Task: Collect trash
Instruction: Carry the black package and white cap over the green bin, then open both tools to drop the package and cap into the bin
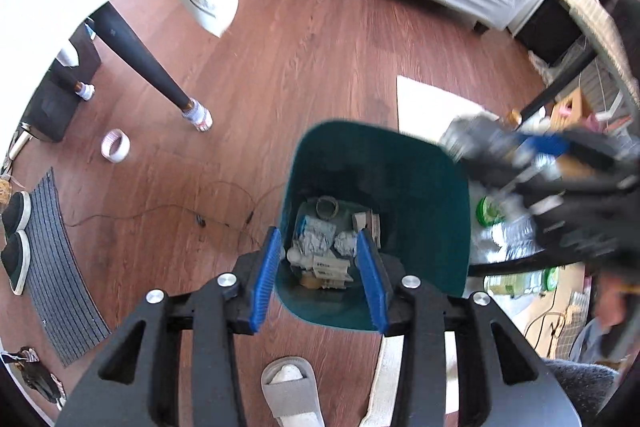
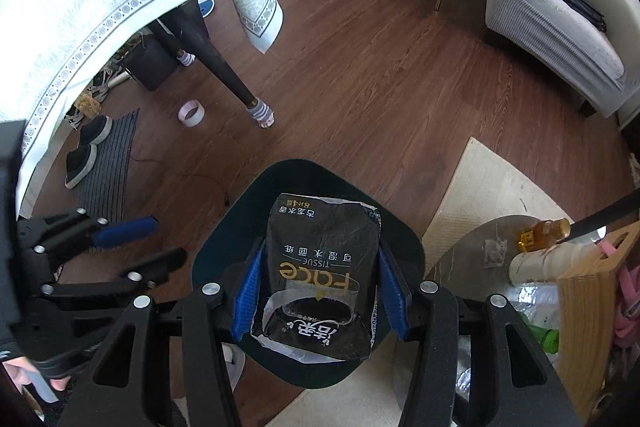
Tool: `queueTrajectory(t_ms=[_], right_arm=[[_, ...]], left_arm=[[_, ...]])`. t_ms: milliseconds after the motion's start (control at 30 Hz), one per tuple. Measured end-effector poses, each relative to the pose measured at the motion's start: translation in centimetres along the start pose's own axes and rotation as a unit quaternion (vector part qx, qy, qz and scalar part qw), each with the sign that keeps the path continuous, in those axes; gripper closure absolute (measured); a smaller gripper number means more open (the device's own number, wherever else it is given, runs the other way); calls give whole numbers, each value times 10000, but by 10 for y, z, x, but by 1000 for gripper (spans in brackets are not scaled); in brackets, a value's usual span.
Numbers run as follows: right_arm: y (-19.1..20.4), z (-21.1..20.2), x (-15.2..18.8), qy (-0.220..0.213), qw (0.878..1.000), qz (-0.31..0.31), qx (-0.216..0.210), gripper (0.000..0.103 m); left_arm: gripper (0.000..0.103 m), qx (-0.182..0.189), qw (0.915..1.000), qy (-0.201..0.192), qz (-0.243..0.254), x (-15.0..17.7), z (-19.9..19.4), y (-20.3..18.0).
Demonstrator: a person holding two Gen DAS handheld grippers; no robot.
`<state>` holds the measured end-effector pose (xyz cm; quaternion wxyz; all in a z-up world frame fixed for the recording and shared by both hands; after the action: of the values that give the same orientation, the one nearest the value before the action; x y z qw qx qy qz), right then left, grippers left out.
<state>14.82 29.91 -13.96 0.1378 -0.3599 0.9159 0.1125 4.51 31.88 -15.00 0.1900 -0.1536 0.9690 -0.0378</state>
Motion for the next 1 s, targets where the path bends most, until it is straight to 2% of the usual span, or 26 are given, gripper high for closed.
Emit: queueTrajectory(t_ms=[67, 367, 500, 633, 667, 733, 933, 1000], right_arm=[[2, 13, 2, 128, 9999, 4, -7, 50], [8, 73, 20, 788, 9968, 12, -117, 50], [12, 98, 29, 1069, 9941, -27, -180, 50], [17, 115, 39, 1337, 9908, -189, -41, 34], [17, 118, 41, 1385, 9901, -231, 27, 33], [15, 122, 46, 1465, 9886, -306, 161, 32], [14, 122, 55, 1571, 9867, -402, 150, 33], [18, 120, 59, 1556, 9862, -517, 211, 36]], left_arm=[[68, 44, 9999, -123, -43, -4, -11, 2], [81, 300, 9960, -825, -154, -20, -60, 3], [82, 468, 9921, -1150, -186, -25, -81, -1], [82, 549, 9886, -1396, -140, -28, -99, -6], [82, 552, 9880, -1435, -145, -28, -103, -8], [82, 571, 9867, -1517, -146, -30, -109, -9], [82, 627, 9809, -1835, -170, -34, -132, -12], [82, 599, 9786, -1961, -150, -35, -142, -13]])
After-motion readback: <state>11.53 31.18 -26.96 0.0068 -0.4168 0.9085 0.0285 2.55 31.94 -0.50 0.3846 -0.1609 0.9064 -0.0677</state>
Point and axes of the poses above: each gripper's, at about its wrist camera, not at the fingertips, and z roughly the way its jaws point, y to its left, x to its underside, the point moved 2 cm from there along z, roughly the way its jaws point
